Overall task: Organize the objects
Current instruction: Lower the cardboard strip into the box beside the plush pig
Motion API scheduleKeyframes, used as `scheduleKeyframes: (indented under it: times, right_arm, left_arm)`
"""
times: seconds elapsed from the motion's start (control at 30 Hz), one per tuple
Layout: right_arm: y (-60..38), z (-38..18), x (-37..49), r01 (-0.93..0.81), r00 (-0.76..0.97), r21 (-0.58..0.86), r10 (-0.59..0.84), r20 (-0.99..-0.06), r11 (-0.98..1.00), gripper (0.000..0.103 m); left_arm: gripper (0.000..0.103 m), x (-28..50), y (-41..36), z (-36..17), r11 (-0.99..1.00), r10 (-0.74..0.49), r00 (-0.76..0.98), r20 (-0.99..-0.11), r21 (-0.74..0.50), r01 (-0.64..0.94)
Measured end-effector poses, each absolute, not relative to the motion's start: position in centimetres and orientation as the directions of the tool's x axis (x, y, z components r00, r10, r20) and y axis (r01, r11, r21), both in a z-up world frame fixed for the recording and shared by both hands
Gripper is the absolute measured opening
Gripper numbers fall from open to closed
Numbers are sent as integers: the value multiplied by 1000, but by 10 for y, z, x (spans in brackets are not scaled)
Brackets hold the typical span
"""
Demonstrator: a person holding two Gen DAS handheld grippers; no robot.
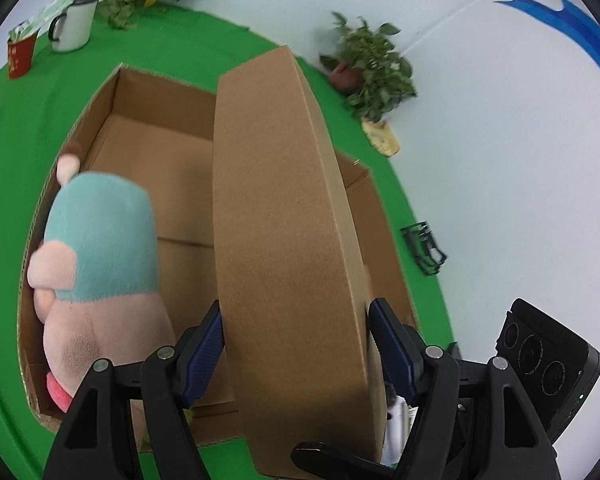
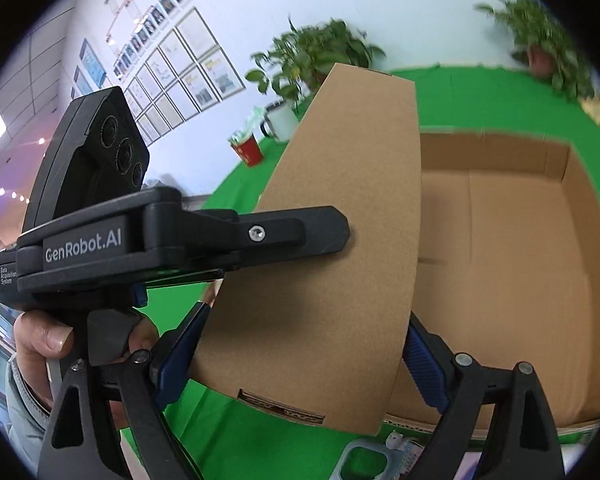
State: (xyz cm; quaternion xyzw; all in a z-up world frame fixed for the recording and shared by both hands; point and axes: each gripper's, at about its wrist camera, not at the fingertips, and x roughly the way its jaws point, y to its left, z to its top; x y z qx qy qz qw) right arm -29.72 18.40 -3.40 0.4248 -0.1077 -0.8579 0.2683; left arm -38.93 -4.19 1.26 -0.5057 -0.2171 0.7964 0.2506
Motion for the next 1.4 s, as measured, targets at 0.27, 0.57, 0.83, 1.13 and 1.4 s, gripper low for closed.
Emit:
scheduleKeyframes:
  times: [0.27, 0.57, 0.83, 1.13, 1.4]
  right_arm:
    - [188, -73, -307, 341, -448, 423, -541, -712, -840, 89]
    - [178, -79, -304, 345, -409, 437, -552, -727, -831, 86]
    - [177, -88, -314, 283, -401, 411, -496, -770, -867, 85]
    - [163, -86, -307, 336, -380, 374, -488, -786, -865, 95]
    - [186, -79, -300, 344, -398, 449, -561, -726, -825, 101]
  left_arm:
    - [69, -413, -34, -16, -817, 572, -333, -750, -558, -148]
    - [68, -405, -34, -23, -854, 517, -312, -797, -505, -124]
    - [69, -386, -50, -6, -872, 483, -383, -788, -471, -130]
    - [69, -379, -43, 3, -896, 441, -430, -788, -415, -159]
    - [69, -368, -48, 8, -907, 418, -479, -772, -382, -175]
